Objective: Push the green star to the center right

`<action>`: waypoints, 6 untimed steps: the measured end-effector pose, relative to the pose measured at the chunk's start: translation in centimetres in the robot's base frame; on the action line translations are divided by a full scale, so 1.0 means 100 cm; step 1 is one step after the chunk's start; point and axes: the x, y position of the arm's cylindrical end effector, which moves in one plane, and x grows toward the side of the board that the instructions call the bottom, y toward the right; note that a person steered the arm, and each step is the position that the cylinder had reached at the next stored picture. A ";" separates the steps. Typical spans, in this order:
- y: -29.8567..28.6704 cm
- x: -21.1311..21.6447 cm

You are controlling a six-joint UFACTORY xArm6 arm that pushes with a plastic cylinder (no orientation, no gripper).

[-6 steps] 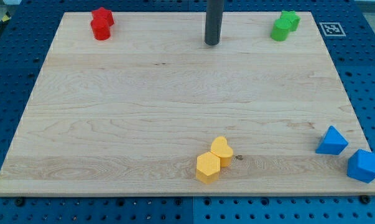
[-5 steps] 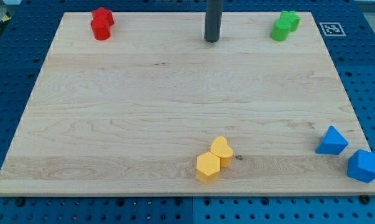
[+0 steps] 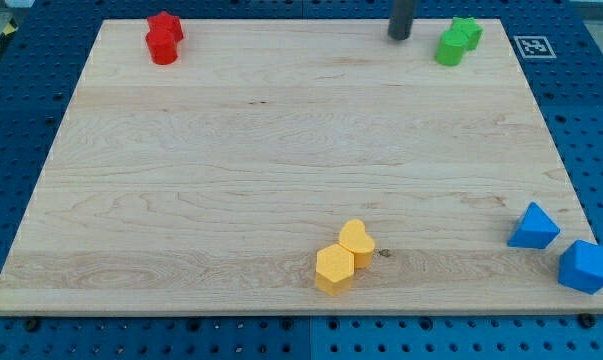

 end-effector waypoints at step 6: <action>0.070 0.006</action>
